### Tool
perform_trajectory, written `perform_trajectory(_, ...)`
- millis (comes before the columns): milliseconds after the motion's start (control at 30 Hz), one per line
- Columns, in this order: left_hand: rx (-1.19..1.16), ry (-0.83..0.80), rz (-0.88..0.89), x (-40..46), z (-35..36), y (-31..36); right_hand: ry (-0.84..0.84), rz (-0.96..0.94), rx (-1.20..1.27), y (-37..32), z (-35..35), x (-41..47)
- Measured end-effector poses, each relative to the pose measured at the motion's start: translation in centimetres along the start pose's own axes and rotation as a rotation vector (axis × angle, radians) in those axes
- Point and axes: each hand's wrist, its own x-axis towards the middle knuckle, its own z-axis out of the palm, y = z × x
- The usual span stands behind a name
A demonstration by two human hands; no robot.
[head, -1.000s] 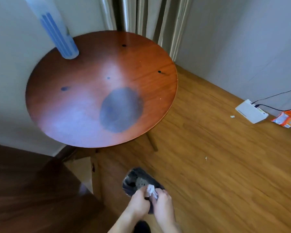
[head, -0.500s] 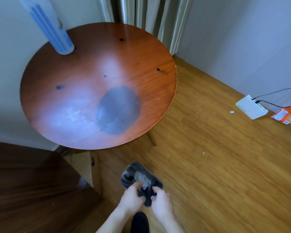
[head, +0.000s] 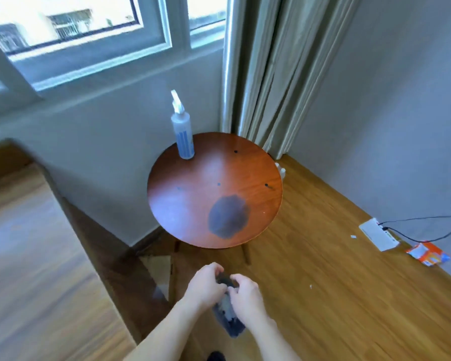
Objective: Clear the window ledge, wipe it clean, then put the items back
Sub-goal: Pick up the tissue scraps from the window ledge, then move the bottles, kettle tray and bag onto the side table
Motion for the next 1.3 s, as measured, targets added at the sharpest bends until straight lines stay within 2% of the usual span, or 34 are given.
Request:
perform_trajectory(333, -0.029, 0.276, 0.047, -10.0, -13.3, 1.2, 0.079, -0.280, -0.085, -13.6, -4.0, -8.5)
perform_trajectory(533, -0.068, 0.405, 0.097, -15.5, -19.1, -0.9, 0.137, -0.415, -0.128, -20.3, -2.3, -13.9)
perform_trajectory(733, -0.147, 0.482, 0.095, -23.1, -24.8, -7.8, 0.119, -0.531, -0.139, -27.2, 4.5, -20.2)
perform_trajectory(1000, -0.188, 0.648, -0.006, -33.6, -31.8, -20.3, -0.013, -0.688, -0.136, -36.0, 16.5, -28.0)
perform_trajectory(1300, -0.244, 0.761, -0.165, -41.6, -34.6, -32.0, -0.154, -0.832, -0.225, -42.2, 27.0, -32.7)
